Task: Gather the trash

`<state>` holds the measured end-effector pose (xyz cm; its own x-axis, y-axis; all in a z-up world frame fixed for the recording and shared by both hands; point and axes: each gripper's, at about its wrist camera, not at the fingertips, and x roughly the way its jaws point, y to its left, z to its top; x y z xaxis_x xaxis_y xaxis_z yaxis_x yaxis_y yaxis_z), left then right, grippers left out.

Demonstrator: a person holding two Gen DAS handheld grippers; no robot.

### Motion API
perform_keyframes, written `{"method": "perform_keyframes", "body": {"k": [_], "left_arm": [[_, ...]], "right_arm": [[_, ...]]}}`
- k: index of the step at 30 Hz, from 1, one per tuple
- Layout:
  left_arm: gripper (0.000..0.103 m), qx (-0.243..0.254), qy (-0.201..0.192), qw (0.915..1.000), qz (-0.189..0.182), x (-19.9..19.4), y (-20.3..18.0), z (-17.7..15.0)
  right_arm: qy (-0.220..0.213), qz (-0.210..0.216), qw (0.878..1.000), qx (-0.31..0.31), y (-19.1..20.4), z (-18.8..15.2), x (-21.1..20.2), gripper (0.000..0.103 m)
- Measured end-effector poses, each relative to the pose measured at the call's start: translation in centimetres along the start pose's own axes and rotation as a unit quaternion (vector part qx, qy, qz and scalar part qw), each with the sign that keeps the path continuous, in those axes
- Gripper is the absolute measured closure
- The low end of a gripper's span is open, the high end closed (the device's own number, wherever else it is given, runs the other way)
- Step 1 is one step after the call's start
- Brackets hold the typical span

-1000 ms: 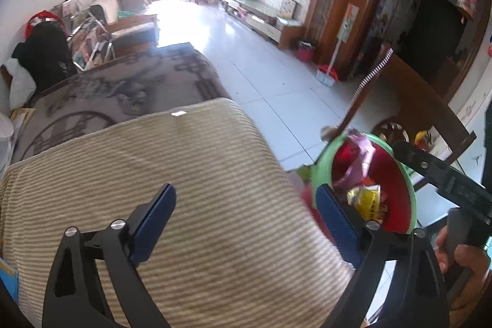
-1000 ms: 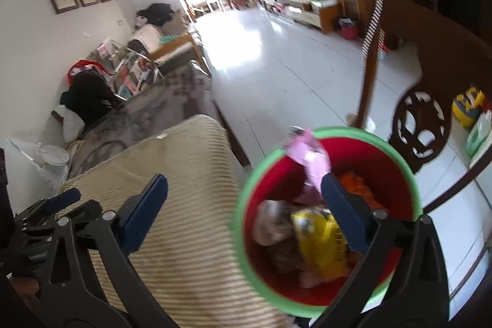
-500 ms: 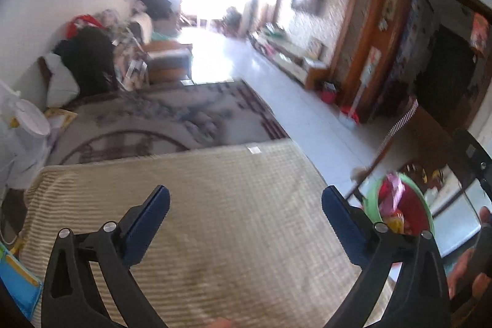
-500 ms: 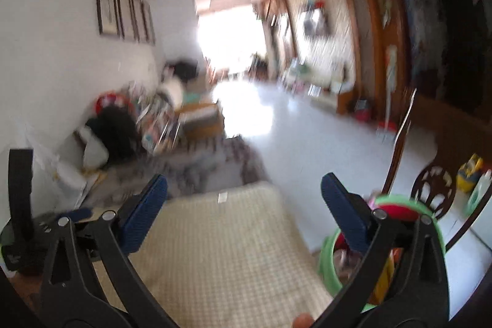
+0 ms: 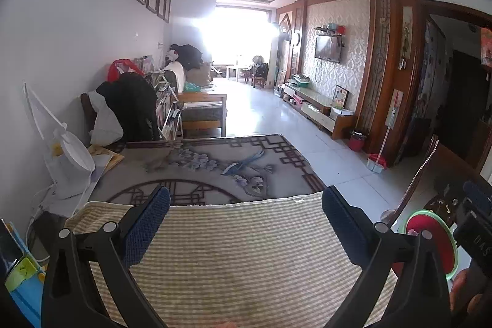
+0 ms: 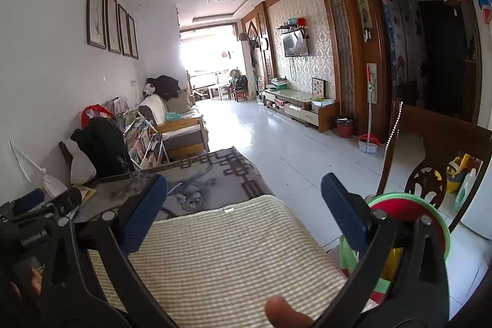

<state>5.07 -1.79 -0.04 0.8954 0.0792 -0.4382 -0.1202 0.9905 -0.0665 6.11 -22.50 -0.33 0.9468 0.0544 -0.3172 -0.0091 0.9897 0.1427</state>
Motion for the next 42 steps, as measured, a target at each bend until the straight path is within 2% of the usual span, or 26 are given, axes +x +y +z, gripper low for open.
{"method": "perform_keyframes", "body": {"k": [5, 10, 42], "left_arm": [[0.008, -0.001, -0.015, 0.9997, 0.020, -1.2, 0.4, -0.7], [0.008, 0.000, -0.010, 0.9999, 0.008, -1.9, 0.5, -0.9], [0.008, 0.006, 0.015, 0.9999, 0.003, -2.6, 0.0, -1.9]], "right_arm": [[0.007, 0.000, 1.000, -0.007, 0.7, -0.6, -0.3, 0.005], [0.013, 0.005, 1.000, -0.011, 1.3, -0.8, -0.7, 0.005], [0.032, 0.008, 0.999, -0.011, 0.7, -2.0, -1.7, 0.005]]}}
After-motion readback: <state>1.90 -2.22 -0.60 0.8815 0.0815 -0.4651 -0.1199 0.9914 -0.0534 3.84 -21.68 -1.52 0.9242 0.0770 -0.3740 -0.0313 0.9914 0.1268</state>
